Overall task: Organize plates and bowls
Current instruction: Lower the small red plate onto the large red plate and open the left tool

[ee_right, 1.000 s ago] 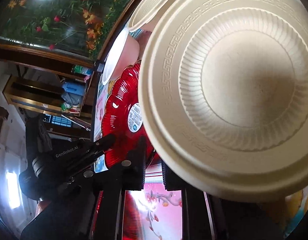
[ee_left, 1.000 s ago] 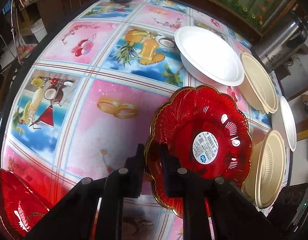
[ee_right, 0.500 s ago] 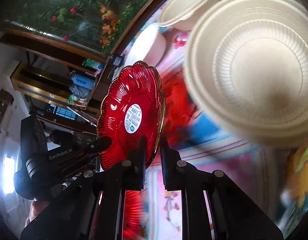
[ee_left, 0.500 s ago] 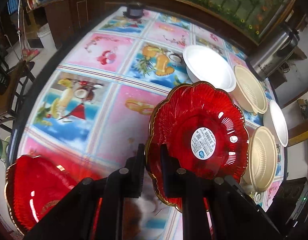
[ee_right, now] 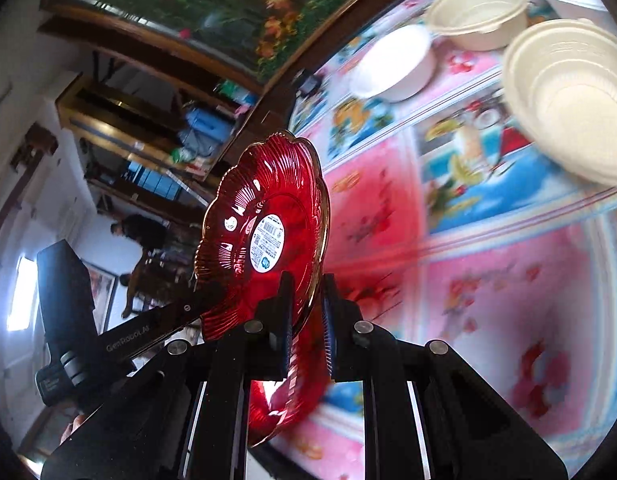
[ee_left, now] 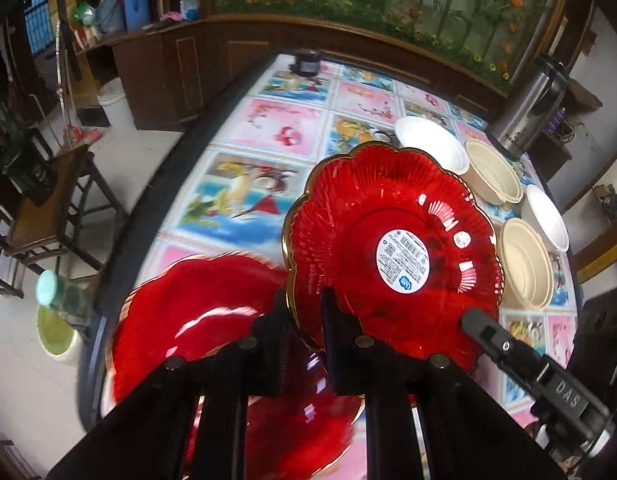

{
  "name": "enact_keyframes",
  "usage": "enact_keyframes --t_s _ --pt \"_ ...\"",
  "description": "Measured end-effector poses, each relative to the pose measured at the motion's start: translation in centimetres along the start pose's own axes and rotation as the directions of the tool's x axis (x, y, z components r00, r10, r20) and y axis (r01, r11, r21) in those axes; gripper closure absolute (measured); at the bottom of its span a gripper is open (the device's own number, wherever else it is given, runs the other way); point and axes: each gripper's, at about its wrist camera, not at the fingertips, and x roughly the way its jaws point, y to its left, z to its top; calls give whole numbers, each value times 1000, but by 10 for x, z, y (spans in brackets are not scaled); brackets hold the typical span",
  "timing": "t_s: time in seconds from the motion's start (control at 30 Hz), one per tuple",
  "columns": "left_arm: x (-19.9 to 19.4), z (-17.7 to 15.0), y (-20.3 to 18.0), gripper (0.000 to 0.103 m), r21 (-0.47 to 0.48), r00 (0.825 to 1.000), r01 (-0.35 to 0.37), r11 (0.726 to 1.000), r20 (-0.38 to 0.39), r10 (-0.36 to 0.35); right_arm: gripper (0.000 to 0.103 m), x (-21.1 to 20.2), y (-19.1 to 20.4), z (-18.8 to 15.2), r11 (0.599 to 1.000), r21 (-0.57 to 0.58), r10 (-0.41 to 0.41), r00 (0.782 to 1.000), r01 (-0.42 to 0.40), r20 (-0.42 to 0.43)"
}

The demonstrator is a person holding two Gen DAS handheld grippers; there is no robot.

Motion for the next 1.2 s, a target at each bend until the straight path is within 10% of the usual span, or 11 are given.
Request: enact_keyframes --t_s 0.67,1.2 --pt "3 -76 96 84 -116 994 -97 989 -63 90 91 78 54 -77 978 -201 -104 965 56 -240" --pt "12 -77 101 81 -20 981 -182 983 -72 180 83 97 72 -74 896 -389 -305 934 214 -188"
